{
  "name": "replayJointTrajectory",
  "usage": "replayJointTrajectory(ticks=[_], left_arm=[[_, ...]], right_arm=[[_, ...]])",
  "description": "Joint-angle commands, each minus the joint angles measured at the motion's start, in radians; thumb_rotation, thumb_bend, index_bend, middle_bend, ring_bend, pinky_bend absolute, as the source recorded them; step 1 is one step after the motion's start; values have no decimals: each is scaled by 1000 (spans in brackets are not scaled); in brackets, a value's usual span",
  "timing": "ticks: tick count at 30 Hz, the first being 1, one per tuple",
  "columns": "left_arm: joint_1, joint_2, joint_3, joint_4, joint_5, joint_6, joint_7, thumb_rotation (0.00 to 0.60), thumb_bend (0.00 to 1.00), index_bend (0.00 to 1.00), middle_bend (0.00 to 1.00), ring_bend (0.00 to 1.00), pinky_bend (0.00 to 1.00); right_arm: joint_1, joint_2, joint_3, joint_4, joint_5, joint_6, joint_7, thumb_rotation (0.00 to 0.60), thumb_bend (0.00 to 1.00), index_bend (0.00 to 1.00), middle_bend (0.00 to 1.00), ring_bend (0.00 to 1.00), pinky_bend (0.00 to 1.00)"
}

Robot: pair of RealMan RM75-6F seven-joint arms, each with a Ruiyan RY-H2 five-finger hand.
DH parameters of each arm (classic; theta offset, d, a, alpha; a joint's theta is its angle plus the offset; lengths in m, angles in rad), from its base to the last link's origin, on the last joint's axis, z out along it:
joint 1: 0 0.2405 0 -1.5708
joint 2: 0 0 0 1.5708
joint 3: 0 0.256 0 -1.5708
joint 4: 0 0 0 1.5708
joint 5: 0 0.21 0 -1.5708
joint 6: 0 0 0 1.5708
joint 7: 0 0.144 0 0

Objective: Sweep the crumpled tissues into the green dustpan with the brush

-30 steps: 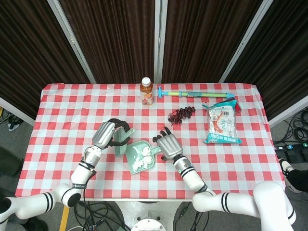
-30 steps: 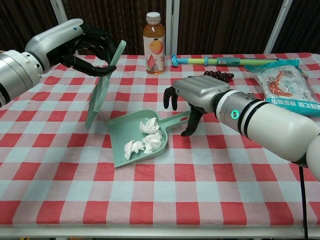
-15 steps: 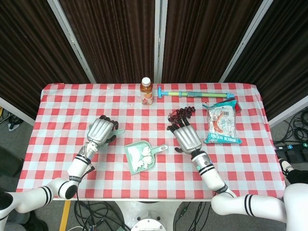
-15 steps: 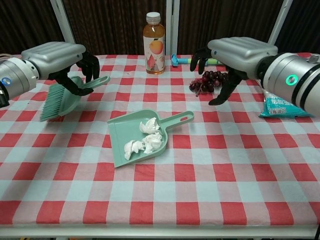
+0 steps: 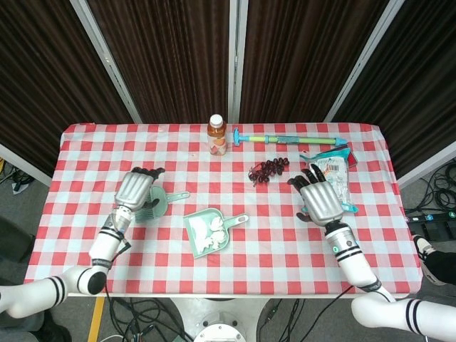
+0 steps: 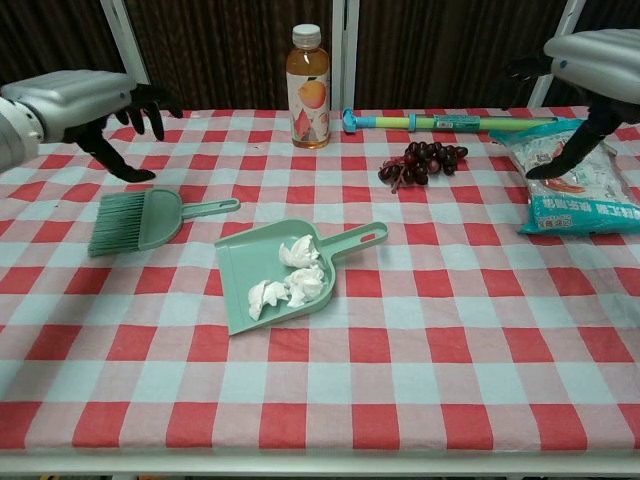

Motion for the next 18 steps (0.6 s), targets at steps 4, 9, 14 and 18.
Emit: replayJointTrajectory(ticks=[4, 9, 14, 18], left_arm=[[167, 176, 84, 13, 157, 160, -183, 600, 220, 191, 301, 248, 242], [293, 235, 153, 6, 224, 287, -287, 600, 204, 191, 299, 226, 233], [403, 262, 197, -6, 258, 411, -313, 600, 203, 191, 299, 226, 229], [485, 281, 224, -47, 274, 500, -314, 600, 197, 199, 299, 225, 227]], right_arm=[[-117, 185, -61, 18, -171, 36, 296, 600, 90, 86, 136, 0, 0], [-231, 230, -110, 70, -267, 149, 464, 600, 92, 34, 99, 0, 0], [-336, 236, -145, 123, -313, 250, 578, 600, 94, 32, 82, 0, 0], [-418, 230, -162, 147, -347, 349, 642, 600, 95, 32, 83, 0, 0]])
